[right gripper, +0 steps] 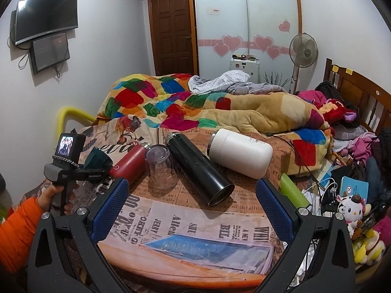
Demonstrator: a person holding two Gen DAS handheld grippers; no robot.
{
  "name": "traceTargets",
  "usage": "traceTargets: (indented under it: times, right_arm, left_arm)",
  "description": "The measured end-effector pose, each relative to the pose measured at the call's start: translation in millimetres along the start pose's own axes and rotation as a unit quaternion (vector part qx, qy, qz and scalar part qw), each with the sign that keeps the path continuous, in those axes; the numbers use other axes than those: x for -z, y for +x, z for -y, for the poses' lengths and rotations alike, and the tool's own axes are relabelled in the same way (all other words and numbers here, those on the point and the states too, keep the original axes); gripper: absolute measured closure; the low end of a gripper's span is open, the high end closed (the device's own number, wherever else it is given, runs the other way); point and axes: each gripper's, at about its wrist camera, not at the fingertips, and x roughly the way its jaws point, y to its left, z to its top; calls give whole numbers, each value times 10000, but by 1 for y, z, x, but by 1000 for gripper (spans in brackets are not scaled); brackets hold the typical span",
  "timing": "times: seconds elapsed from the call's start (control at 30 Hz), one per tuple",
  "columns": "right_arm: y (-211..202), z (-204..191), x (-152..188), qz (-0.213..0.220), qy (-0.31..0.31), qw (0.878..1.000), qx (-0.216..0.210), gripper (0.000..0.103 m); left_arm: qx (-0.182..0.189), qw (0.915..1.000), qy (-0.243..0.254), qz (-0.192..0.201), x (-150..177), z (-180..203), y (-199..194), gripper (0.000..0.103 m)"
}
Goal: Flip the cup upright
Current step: 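Lift the green mug with the left gripper and carry it toward the right gripper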
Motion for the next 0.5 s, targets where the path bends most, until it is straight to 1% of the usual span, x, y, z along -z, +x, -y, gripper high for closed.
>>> traceTargets:
  times: [0.1,0.2,0.3,0.5]
  right_arm:
    - [-5,-2,1,41,-25,10000,-33,0]
    - [-10,-5,1,84,-49,9999,-71,0]
    - [-17,-7,2,137,-62,9998,-113,0]
    - [-37,-10,3,307,-99,9993,-200,0]
  left_arm:
    - [77,9999,-81,35,7,-1,-12,33]
    - [26,9999,-10,105,14,4,-26,33]
    - [67,9997,76,219,20,11,-48,33]
    - [66,9970,409,657,25,36,-104,33]
